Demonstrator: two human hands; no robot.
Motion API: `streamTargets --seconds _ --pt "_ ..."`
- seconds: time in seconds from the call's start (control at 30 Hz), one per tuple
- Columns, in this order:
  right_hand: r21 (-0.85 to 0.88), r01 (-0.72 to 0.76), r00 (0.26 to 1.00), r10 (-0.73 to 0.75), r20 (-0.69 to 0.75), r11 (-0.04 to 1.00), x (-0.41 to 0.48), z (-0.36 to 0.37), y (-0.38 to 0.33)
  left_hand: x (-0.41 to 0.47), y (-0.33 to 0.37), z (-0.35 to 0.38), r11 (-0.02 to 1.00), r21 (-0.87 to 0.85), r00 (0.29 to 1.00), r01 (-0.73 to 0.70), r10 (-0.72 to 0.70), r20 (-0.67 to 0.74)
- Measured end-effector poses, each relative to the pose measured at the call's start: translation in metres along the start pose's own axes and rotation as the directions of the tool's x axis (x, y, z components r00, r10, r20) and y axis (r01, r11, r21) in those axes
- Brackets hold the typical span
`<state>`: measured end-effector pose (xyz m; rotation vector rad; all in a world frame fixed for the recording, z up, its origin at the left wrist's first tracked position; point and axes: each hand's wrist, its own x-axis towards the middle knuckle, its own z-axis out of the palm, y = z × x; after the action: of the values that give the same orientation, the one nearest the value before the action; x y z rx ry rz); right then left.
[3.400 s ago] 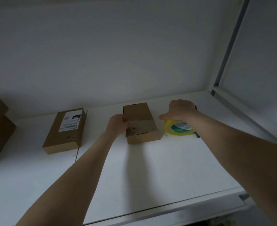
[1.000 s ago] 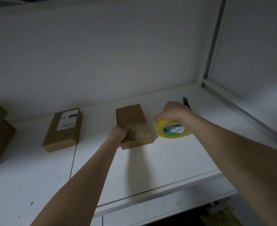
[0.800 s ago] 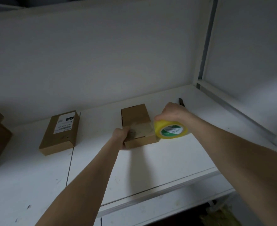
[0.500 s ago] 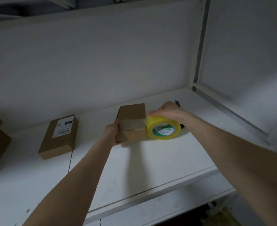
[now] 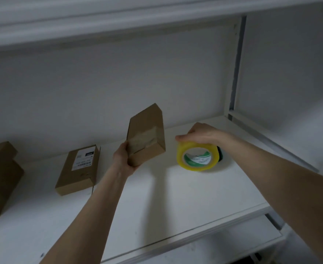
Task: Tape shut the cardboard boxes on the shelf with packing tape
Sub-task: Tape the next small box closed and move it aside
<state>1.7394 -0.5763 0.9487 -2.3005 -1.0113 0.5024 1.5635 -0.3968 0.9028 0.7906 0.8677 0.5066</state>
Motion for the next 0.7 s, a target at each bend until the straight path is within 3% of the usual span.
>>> streamTargets --seconds 0.07,0.27,0.37,0.47,0.57,0.63,0.7 --pt "-0.08 -0.023 1.0 0.022 -0.021 0.997 0.001 0.006 0.0 -0.001 0.0 0.001 0.999 -0.029 0.998 0.046 -0.045 0.047" --pt "0.111 0.008 1.0 -0.01 0.017 0.994 -0.001 0.022 -0.015 -0.005 -0.021 0.013 0.951 -0.102 0.945 0.292 -0.271 0.181" --pt "0.103 -0.012 1.0 0.01 0.025 0.995 0.002 0.027 -0.02 -0.002 -0.034 0.013 0.947 -0.023 0.926 0.32 -0.307 0.219" --pt "0.034 -0.035 0.999 0.034 0.015 0.999 0.008 0.031 -0.024 -0.005 -0.045 0.013 0.958 0.222 0.963 0.183 -0.22 0.153" --pt "-0.11 -0.055 0.998 0.059 0.032 0.992 0.011 0.041 -0.027 -0.008 -0.046 0.01 0.835 0.549 0.999 -0.033 0.023 0.026" --pt "-0.167 -0.064 0.996 0.073 0.047 0.984 0.013 0.051 -0.026 -0.002 -0.043 0.007 0.757 0.633 0.983 -0.165 0.178 0.044" --pt "-0.178 -0.065 0.995 0.077 0.059 0.982 0.014 0.062 -0.024 0.0 -0.038 0.004 0.727 0.653 0.97 -0.213 0.237 0.053"
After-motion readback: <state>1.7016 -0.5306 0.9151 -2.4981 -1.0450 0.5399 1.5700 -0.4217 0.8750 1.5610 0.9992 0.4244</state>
